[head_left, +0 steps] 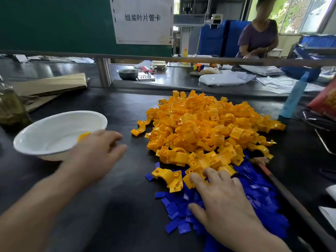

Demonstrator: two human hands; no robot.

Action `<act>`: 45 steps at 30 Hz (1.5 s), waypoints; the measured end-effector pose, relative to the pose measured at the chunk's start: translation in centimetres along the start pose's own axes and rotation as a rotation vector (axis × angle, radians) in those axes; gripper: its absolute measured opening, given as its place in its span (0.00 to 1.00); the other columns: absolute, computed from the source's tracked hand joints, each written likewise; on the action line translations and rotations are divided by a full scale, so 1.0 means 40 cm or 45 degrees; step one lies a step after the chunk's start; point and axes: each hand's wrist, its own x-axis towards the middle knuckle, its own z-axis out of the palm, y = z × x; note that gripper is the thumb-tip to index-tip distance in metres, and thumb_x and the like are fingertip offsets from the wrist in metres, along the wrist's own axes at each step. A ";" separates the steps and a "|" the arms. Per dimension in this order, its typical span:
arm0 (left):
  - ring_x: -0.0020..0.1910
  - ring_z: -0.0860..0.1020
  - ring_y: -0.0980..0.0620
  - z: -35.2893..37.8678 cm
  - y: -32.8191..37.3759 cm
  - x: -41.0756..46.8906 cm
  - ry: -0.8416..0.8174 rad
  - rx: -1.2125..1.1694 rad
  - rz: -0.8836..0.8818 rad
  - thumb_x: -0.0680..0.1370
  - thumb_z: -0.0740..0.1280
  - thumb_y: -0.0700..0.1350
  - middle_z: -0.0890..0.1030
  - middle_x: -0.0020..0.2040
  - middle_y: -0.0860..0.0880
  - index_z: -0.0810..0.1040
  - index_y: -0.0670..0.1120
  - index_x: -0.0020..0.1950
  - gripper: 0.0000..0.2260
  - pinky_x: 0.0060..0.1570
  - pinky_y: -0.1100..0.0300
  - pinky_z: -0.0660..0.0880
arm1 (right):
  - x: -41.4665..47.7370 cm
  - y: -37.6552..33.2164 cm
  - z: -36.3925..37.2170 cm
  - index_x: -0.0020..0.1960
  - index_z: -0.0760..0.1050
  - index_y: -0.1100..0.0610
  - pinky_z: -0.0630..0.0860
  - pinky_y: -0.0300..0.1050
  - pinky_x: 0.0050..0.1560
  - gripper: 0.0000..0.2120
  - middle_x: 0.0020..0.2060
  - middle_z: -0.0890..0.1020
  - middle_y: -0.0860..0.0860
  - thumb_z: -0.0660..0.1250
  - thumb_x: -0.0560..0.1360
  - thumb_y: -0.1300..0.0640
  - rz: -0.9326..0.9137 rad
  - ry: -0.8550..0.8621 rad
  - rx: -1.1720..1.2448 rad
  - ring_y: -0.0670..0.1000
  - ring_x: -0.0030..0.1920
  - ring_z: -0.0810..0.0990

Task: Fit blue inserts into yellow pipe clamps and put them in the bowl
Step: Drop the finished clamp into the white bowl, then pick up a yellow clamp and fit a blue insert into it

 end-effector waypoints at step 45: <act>0.45 0.84 0.52 0.140 0.219 -0.084 -0.449 -1.483 -0.194 0.66 0.74 0.52 0.85 0.49 0.53 0.79 0.65 0.58 0.21 0.40 0.65 0.79 | -0.007 0.035 0.040 0.46 0.71 0.52 0.73 0.46 0.42 0.08 0.42 0.74 0.47 0.58 0.79 0.49 -0.020 0.304 0.311 0.49 0.43 0.71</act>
